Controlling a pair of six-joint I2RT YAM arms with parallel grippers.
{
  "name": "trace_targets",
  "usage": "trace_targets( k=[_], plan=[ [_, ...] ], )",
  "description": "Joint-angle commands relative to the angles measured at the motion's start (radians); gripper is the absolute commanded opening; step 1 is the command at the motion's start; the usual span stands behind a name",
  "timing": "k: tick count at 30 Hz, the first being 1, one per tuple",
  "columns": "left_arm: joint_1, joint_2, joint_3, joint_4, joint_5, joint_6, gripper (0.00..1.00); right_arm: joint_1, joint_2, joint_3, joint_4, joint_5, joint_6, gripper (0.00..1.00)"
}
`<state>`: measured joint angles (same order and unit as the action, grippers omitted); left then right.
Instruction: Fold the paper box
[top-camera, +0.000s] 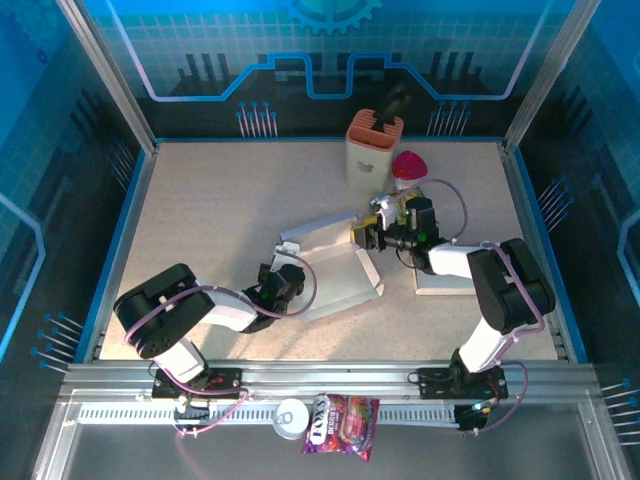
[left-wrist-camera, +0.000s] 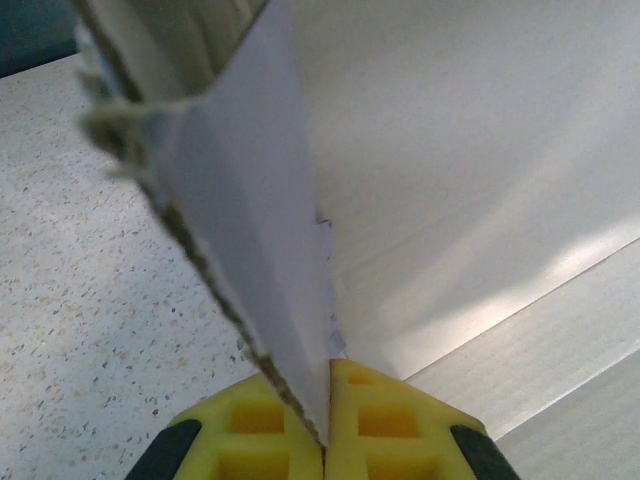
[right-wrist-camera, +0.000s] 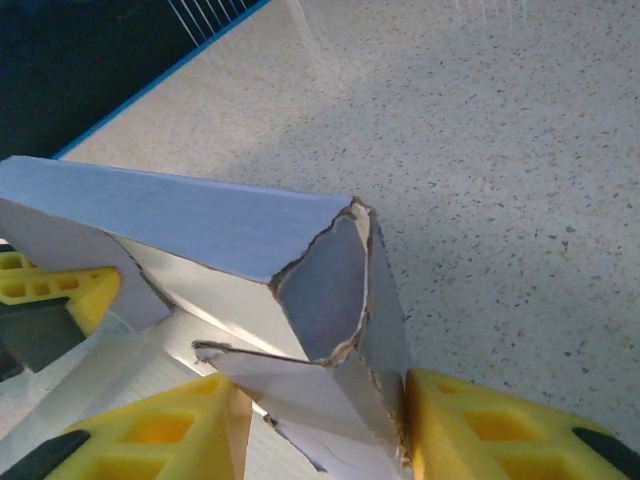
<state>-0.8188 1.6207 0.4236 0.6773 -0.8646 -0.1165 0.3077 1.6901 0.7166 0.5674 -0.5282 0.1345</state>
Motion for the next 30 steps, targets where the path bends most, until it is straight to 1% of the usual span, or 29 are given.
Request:
trace_targets(
  k=[1, 4, 6, 13, 17, 20, 25, 26, 28, 30],
  plan=[
    [0.003, 0.007, 0.011, -0.031, 0.006, 0.018, 0.0, 0.043, -0.003, 0.017, -0.075, 0.097, -0.051, 0.38],
    [0.003, 0.004, 0.01, -0.034, 0.007, 0.017, 0.0, 0.067, -0.01, 0.011, -0.072, 0.172, -0.07, 0.34],
    [0.004, 0.004, 0.011, -0.033, 0.007, 0.017, 0.0, 0.08, -0.013, 0.008, -0.068, 0.196, -0.086, 0.31],
    [0.002, 0.01, 0.015, -0.033, 0.009, 0.021, 0.0, 0.097, -0.014, -0.009, -0.046, 0.181, -0.107, 0.3],
    [0.002, 0.01, 0.015, -0.03, 0.009, 0.023, 0.0, 0.108, -0.009, 0.004, -0.075, 0.181, -0.124, 0.25],
    [0.001, 0.011, 0.012, -0.029, 0.009, 0.024, 0.0, 0.119, -0.009, 0.004, -0.085, 0.194, -0.131, 0.26],
    [0.0, 0.011, 0.014, -0.03, 0.007, 0.027, 0.0, 0.131, -0.004, 0.009, -0.087, 0.253, -0.126, 0.26],
    [-0.001, 0.011, 0.012, -0.03, 0.007, 0.027, 0.0, 0.131, 0.002, 0.015, -0.093, 0.266, -0.124, 0.26],
    [-0.003, 0.01, 0.011, -0.03, 0.007, 0.029, 0.0, 0.135, 0.012, 0.023, -0.094, 0.291, -0.121, 0.3],
    [-0.003, 0.01, 0.011, -0.029, 0.005, 0.027, 0.0, 0.143, 0.015, 0.027, -0.093, 0.33, -0.121, 0.3]
  ],
)
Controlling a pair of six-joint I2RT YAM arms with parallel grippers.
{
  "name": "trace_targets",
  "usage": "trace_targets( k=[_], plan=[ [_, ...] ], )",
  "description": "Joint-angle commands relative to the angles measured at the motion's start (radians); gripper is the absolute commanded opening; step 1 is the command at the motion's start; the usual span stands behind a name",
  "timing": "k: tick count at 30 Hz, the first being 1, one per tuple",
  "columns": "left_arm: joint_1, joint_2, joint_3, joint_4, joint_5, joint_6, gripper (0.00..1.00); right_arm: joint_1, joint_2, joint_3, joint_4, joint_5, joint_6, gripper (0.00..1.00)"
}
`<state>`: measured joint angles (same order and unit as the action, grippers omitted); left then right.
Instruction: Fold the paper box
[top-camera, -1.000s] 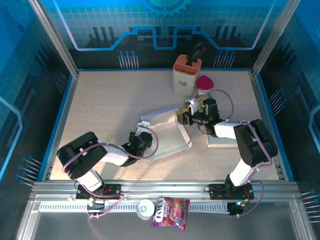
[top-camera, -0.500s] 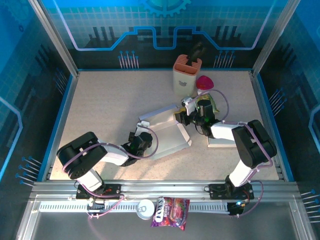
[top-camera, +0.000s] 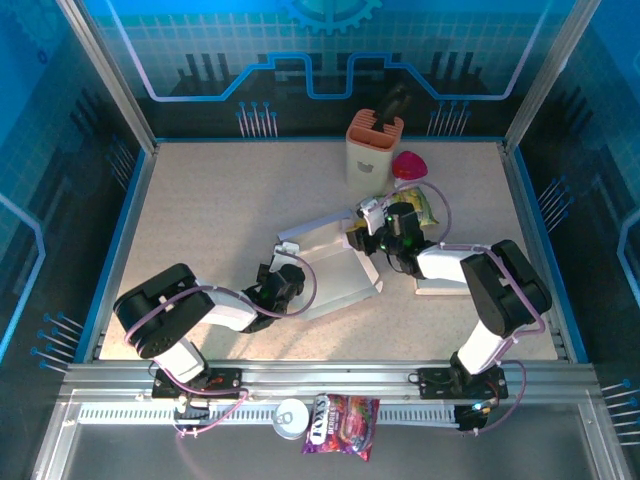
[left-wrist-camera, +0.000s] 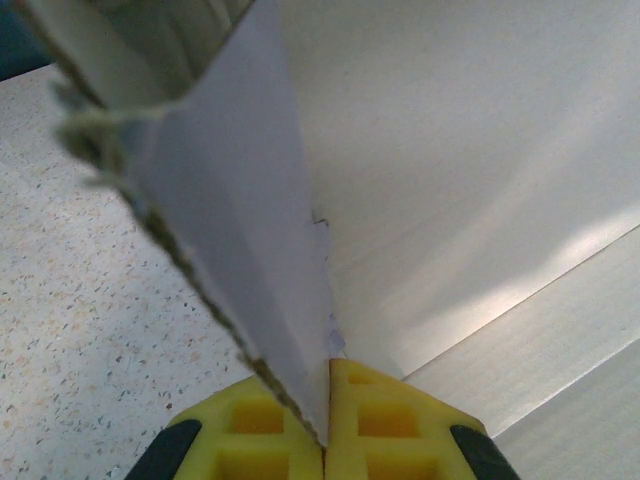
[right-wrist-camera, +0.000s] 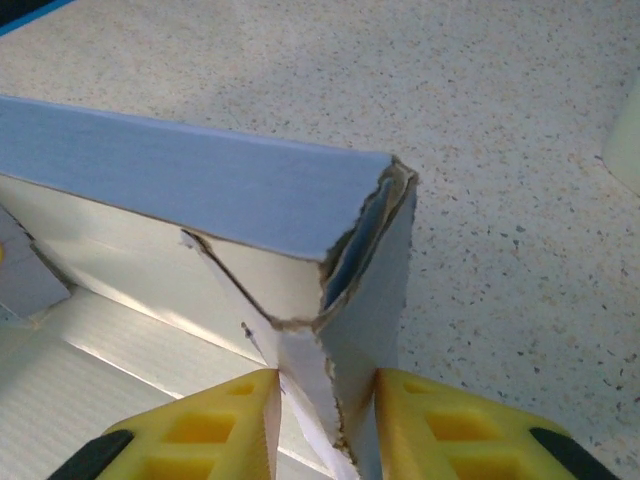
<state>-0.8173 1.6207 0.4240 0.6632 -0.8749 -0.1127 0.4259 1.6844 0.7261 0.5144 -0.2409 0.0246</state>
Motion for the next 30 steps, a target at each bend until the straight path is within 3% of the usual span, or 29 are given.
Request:
trace_targets(
  k=[1, 14, 23, 30],
  plan=[
    [-0.005, 0.01, 0.01, -0.013, 0.016, 0.025, 0.0, 0.025, 0.02, 0.014, -0.028, 0.055, -0.009, 0.3],
    [-0.008, 0.015, 0.012, -0.009, 0.011, 0.028, 0.0, 0.047, 0.073, 0.024, 0.046, 0.121, 0.01, 0.31],
    [-0.009, 0.016, 0.014, -0.011, 0.011, 0.027, 0.0, 0.081, 0.076, 0.001, 0.13, 0.238, 0.031, 0.23],
    [-0.01, 0.012, 0.015, -0.013, 0.007, 0.031, 0.0, 0.115, 0.09, -0.014, 0.192, 0.334, 0.059, 0.03]
  ],
)
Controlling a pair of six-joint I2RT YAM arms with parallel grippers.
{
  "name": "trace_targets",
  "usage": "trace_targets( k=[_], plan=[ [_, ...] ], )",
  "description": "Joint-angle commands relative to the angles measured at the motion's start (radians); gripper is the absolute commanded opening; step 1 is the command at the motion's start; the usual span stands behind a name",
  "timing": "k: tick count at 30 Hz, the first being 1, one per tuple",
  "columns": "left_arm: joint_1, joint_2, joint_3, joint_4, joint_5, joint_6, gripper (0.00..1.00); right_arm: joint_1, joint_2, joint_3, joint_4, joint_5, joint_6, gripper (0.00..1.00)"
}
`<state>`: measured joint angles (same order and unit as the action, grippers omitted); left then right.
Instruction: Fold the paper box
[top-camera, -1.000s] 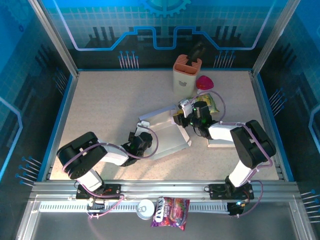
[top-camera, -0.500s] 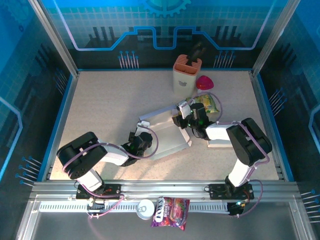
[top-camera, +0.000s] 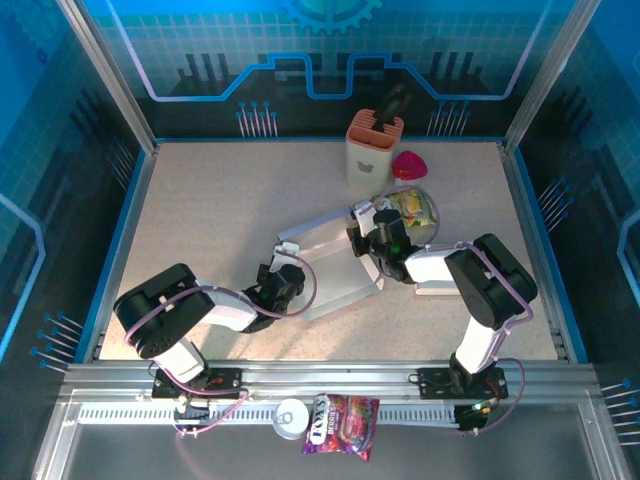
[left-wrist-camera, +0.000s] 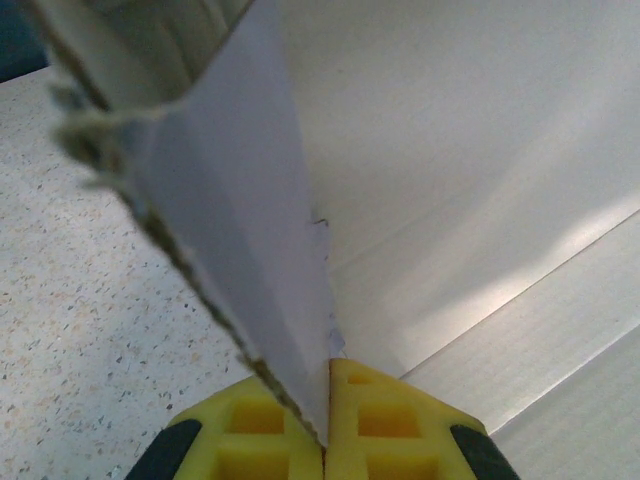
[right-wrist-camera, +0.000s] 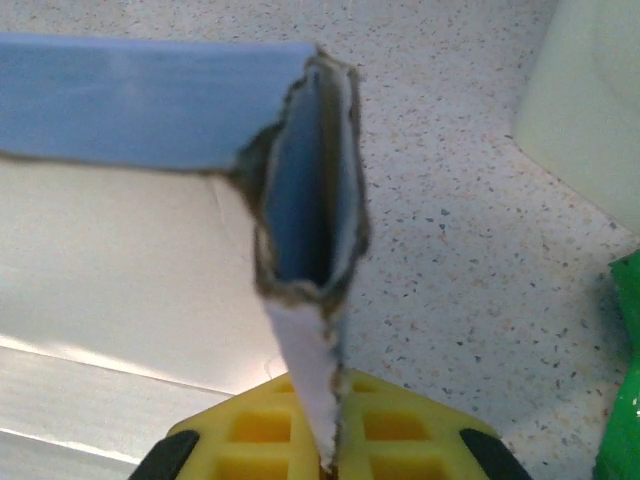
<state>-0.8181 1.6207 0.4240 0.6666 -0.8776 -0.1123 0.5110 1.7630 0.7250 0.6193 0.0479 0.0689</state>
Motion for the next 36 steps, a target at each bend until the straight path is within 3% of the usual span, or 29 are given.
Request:
trace_targets(
  k=[1, 9, 23, 26, 29, 33, 36],
  plan=[
    [-0.01, 0.011, 0.016, -0.017, 0.011, 0.03, 0.0, 0.034, 0.012, -0.017, 0.093, 0.062, 0.019, 0.01],
    [-0.01, 0.011, 0.018, -0.016, 0.009, 0.029, 0.0, 0.105, 0.028, -0.024, 0.111, 0.25, 0.08, 0.01],
    [-0.014, 0.012, 0.022, -0.023, 0.01, 0.033, 0.0, 0.106, 0.033, -0.006, 0.139, 0.313, 0.144, 0.01],
    [-0.018, 0.011, 0.028, -0.033, 0.007, 0.025, 0.0, 0.132, 0.029, 0.008, 0.092, 0.439, 0.199, 0.0],
    [-0.03, 0.014, 0.041, -0.044, 0.0, 0.014, 0.0, 0.189, 0.033, 0.065, -0.063, 0.648, 0.305, 0.0],
    [-0.048, 0.032, 0.067, -0.052, -0.012, 0.007, 0.0, 0.256, 0.04, 0.166, -0.413, 0.908, 0.585, 0.0],
    [-0.055, 0.044, 0.078, -0.053, -0.013, 0.004, 0.0, 0.281, 0.05, 0.208, -0.46, 0.925, 0.624, 0.0]
  ],
)
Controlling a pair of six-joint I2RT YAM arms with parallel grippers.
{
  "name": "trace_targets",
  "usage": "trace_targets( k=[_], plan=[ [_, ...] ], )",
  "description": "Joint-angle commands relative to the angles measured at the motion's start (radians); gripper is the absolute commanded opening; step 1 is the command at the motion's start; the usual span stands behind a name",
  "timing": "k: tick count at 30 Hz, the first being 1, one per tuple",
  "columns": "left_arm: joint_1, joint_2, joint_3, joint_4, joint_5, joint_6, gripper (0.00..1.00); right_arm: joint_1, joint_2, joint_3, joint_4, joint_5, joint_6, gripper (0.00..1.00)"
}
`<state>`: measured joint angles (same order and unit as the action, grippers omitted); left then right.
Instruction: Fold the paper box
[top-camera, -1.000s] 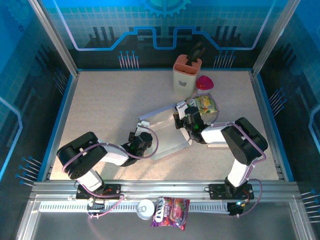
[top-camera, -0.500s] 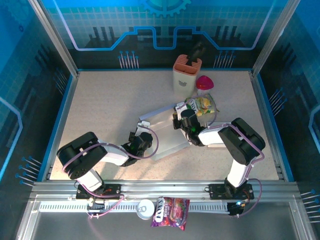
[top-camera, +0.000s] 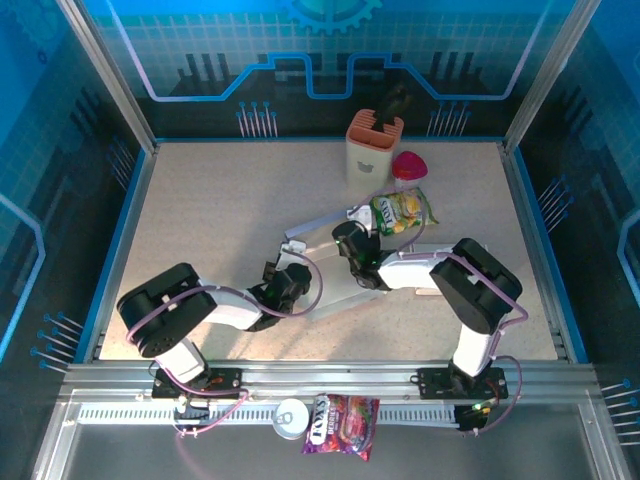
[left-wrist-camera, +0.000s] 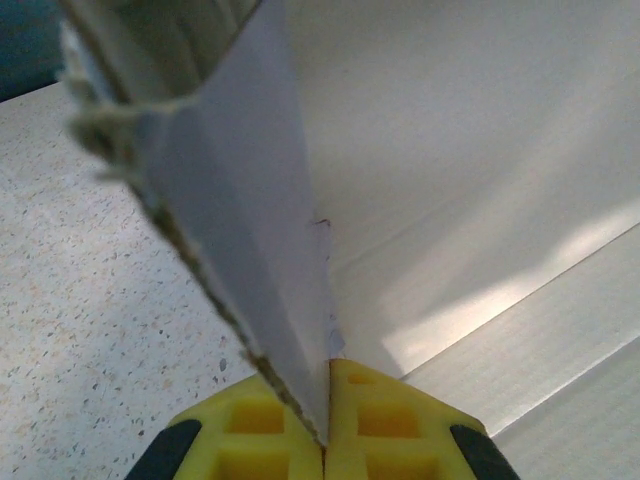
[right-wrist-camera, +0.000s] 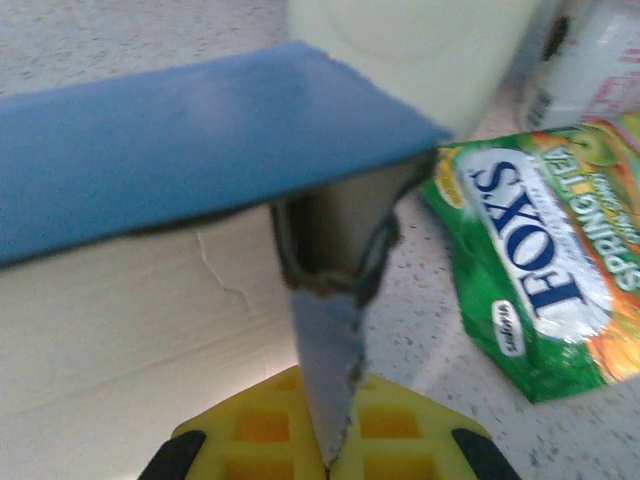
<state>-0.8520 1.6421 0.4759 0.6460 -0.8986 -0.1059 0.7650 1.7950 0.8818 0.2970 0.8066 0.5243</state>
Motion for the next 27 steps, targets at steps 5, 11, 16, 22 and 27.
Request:
trace_targets(
  k=[5, 11, 16, 22, 27],
  plan=[
    [-0.024, 0.016, 0.028, -0.036, 0.008, -0.003, 0.0, 0.049, 0.024, 0.131, -0.285, 0.186, 0.184, 0.0],
    [-0.024, -0.008, 0.034, -0.085, 0.015, -0.001, 0.0, -0.007, -0.039, 0.06, -0.158, -0.003, 0.06, 0.0],
    [-0.021, -0.031, 0.073, -0.191, 0.028, -0.021, 0.0, -0.103, -0.096, 0.003, -0.033, -0.249, -0.035, 0.04],
    [-0.017, -0.026, 0.11, -0.264, 0.045, -0.037, 0.0, -0.141, -0.1, 0.009, 0.042, -0.369, -0.14, 0.15],
    [-0.005, -0.018, 0.122, -0.291, 0.06, -0.049, 0.0, -0.174, -0.1, 0.008, 0.058, -0.402, -0.155, 0.19]
  ],
)
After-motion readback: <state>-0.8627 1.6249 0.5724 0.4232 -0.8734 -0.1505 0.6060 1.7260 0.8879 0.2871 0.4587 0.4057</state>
